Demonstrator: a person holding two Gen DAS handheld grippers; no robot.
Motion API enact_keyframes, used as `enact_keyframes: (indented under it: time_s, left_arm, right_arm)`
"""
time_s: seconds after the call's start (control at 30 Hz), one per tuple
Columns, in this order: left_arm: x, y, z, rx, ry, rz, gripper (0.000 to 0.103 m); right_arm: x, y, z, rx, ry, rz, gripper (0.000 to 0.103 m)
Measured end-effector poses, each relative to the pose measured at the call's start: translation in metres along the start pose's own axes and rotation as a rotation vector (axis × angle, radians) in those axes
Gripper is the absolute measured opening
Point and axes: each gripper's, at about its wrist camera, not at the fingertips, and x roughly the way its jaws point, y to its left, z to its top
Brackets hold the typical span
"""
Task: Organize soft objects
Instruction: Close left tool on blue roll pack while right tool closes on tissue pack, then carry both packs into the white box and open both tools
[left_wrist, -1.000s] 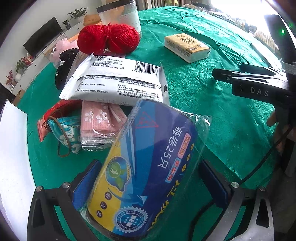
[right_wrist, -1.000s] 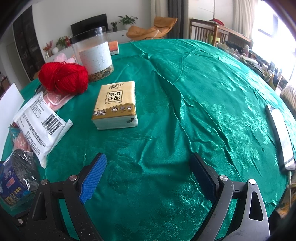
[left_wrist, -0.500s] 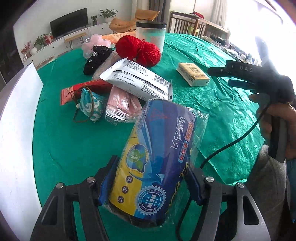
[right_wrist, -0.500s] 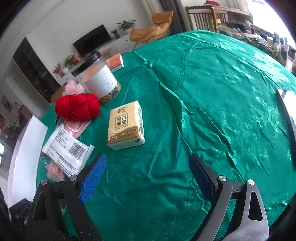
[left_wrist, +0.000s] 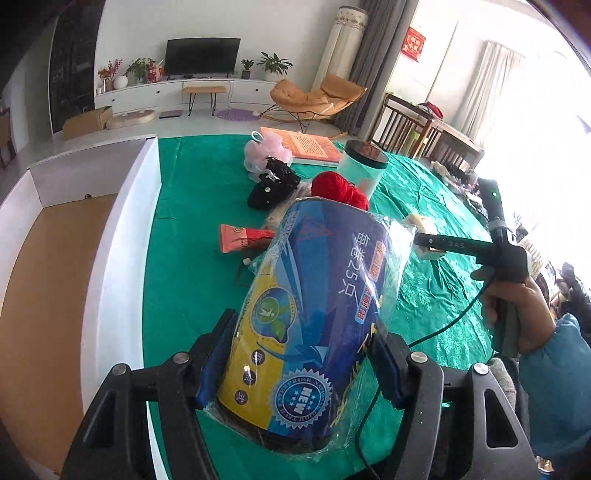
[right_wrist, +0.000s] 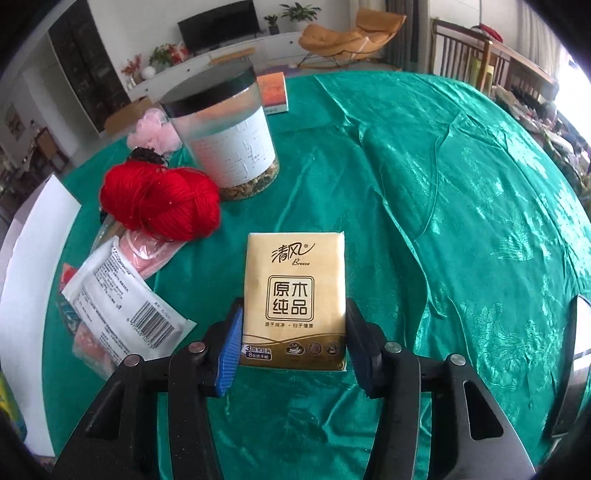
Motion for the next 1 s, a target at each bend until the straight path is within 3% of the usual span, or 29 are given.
enact_keyframes:
  time_s: [0.17, 0.37, 0.53, 0.63, 0.67, 0.7, 0.73, 0.8, 0.87, 1.0]
  left_arm:
    - [-0.035, 0.043, 0.002, -0.048, -0.047, 0.087, 0.066]
    - [-0.079, 0.114, -0.008, -0.132, -0.076, 0.231, 0.066]
    - [-0.105, 0.17, -0.034, -0.23, -0.09, 0.357, 0.066]
    - [-0.107, 0.195, -0.051, -0.287, -0.073, 0.47, 0.071]
    - [-0.105, 0.201, -0.057, -0.299, -0.062, 0.514, 0.073]
    - [-0.102, 0.205, -0.062, -0.306, -0.055, 0.545, 0.083]
    - [-0.101, 0.208, -0.064, -0.31, -0.058, 0.566, 0.092]
    - [-0.1, 0.207, -0.066, -0.303, -0.083, 0.59, 0.095]
    - [-0.1, 0.2, -0.064, -0.281, -0.106, 0.582, 0.095]
    - [-0.091, 0.164, -0.051, -0.226, -0.16, 0.461, 0.095]
  right_arm:
    - [-0.063, 0.045, 0.001, -0.1, -0.1, 0.086, 0.053]
    - [-0.127, 0.168, 0.002, -0.265, -0.181, 0.327, 0.053]
    - [-0.144, 0.288, -0.016, -0.387, -0.119, 0.583, 0.053]
    - [-0.135, 0.35, -0.032, -0.447, -0.064, 0.673, 0.055]
    - [-0.13, 0.365, -0.037, -0.462, -0.048, 0.698, 0.058]
    - [-0.124, 0.379, -0.043, -0.472, -0.027, 0.717, 0.064]
    - [-0.115, 0.389, -0.047, -0.475, 0.005, 0.739, 0.078]
    - [-0.102, 0.394, -0.052, -0.469, 0.043, 0.743, 0.078]
    - [-0.097, 0.378, -0.055, -0.462, -0.002, 0.701, 0.078]
    - [-0.088, 0.31, -0.055, -0.425, -0.121, 0.521, 0.078]
